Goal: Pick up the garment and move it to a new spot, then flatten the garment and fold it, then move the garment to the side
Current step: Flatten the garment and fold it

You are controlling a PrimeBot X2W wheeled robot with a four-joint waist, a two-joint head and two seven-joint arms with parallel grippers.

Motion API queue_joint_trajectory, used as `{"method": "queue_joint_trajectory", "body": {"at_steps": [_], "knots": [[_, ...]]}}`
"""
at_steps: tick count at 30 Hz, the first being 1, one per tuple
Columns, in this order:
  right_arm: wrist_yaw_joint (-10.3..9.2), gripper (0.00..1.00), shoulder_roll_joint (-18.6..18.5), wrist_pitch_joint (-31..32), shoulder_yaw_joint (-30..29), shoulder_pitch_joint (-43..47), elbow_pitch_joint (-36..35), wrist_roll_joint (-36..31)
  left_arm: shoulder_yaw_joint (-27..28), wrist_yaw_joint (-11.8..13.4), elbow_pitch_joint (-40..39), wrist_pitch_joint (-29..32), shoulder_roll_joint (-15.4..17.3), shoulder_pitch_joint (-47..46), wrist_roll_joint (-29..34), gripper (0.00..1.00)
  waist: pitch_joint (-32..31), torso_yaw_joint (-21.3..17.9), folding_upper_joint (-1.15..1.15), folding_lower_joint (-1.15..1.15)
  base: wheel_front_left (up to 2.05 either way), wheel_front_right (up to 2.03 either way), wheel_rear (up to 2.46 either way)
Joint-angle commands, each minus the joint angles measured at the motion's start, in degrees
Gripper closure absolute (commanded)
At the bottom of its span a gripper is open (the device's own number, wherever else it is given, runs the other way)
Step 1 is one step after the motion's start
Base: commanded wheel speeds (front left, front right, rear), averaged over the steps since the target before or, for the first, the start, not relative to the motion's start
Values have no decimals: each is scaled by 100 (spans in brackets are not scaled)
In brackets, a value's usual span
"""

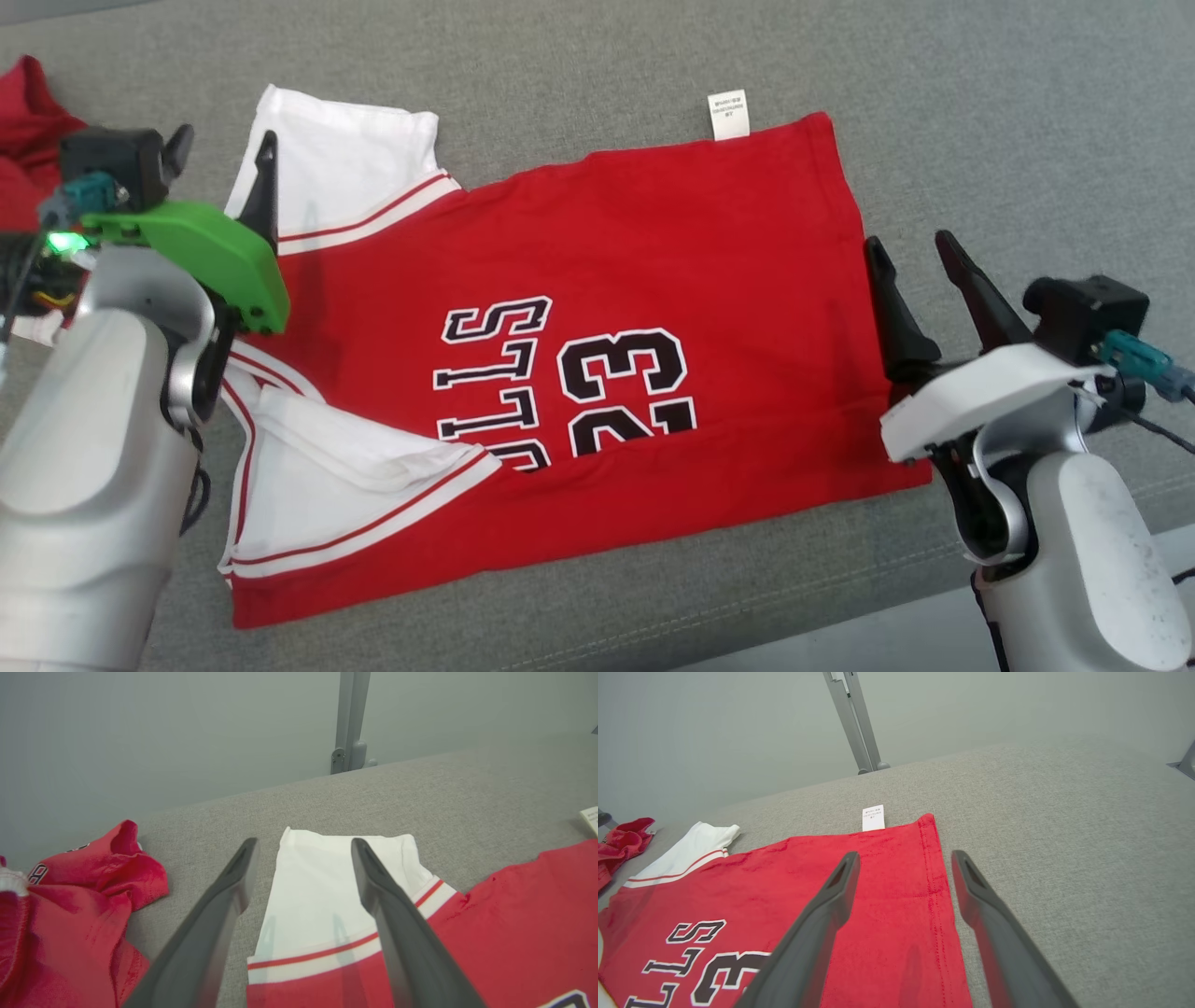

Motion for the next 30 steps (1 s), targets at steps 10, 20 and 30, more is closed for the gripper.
{"method": "queue_joint_trajectory", "body": {"at_steps": [10, 20, 30], "knots": [[-2, 0, -92, -290, 654, -843, 207, 124, -93, -60, 1410, 232, 114, -1511, 277, 0, 1158, -480, 58, 0, 0, 0, 0], [-2, 0, -213, -392, 868, -1074, 354, 173, -133, 44, 2362, 26, 37, -1897, 313, 0, 1293, -543, 58, 0, 0, 0, 0], [-2, 0, -435, -157, 833, -1312, 490, 113, -339, -377, 2728, -65, -125, -1943, 233, 100, 1064, -399, 58, 0, 0, 0, 0]]}}
